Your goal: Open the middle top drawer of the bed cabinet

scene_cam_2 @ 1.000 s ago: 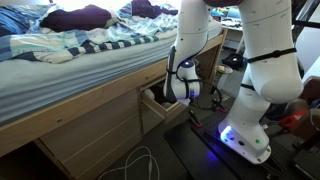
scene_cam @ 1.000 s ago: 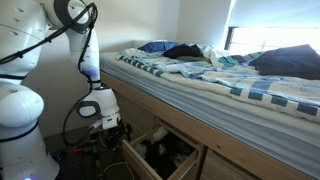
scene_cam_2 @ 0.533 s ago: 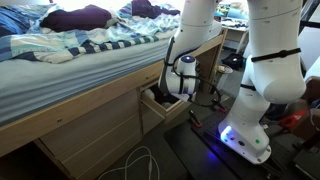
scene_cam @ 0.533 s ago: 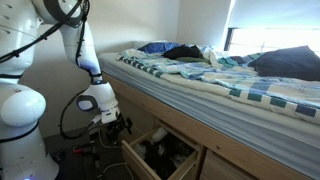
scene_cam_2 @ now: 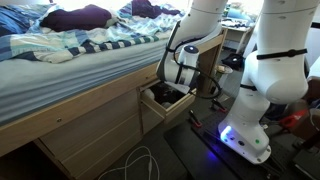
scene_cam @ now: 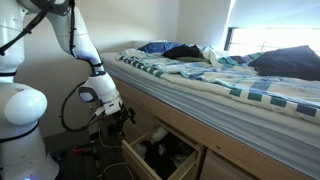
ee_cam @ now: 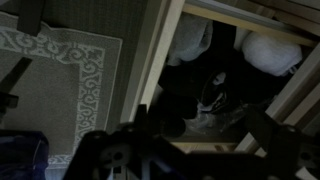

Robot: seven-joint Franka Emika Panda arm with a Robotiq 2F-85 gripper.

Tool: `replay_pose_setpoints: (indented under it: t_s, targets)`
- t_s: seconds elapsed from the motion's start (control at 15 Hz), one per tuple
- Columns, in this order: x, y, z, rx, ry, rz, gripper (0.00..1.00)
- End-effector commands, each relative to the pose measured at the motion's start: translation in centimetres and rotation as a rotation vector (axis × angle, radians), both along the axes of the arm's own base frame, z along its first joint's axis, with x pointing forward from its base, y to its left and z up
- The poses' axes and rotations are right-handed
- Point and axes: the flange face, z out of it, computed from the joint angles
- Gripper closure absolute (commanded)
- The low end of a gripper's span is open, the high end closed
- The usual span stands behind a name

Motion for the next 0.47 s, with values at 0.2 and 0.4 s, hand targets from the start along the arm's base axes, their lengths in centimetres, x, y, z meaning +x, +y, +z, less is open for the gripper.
replay_pose_setpoints:
  t_s: [0.2, 0.4]
  targets:
    - [1.6, -1.0, 2.9, 0.020, -0.060, 0.040, 0.00]
    - [2.0, -0.9, 4.4, 0.045, -0.094, 0.050, 0.00]
